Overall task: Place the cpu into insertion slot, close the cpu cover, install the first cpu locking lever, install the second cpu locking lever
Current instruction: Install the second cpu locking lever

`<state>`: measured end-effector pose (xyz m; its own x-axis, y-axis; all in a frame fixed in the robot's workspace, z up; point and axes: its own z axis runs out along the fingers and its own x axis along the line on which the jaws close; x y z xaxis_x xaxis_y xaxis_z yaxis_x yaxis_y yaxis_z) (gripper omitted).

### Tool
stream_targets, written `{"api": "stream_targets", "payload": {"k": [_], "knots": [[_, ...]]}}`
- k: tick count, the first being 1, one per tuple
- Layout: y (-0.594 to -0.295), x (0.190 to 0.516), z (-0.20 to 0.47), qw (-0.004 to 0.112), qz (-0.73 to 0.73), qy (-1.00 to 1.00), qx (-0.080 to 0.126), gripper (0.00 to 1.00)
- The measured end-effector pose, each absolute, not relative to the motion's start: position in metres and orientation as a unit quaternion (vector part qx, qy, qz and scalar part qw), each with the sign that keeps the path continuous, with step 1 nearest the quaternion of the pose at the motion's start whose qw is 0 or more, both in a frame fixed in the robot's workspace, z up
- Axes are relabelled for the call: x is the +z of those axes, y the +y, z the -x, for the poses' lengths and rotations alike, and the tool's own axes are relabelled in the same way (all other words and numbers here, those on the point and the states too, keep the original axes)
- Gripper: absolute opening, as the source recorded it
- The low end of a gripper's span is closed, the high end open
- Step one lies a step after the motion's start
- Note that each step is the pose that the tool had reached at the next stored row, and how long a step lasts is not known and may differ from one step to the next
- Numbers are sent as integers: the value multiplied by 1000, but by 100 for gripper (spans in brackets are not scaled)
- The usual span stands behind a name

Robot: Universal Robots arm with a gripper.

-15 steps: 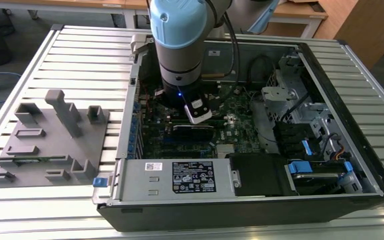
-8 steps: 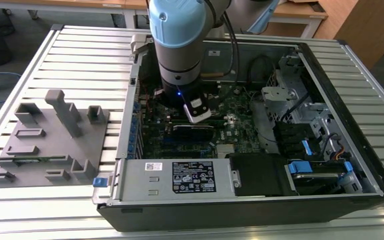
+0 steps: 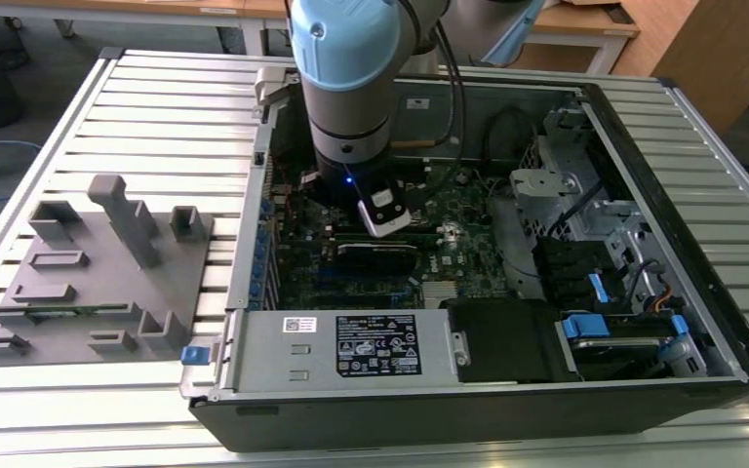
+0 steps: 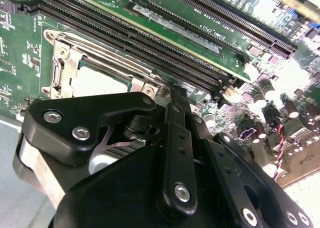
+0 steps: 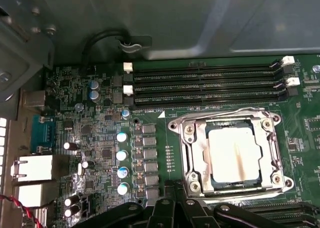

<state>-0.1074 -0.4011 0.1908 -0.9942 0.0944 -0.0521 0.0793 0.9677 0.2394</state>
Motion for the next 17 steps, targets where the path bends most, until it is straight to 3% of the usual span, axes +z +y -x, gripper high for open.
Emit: {"api": "stream_targets", "payload": {"k": [17], "knots": [[-400,189,107,32,-44,992,117,11]]}}
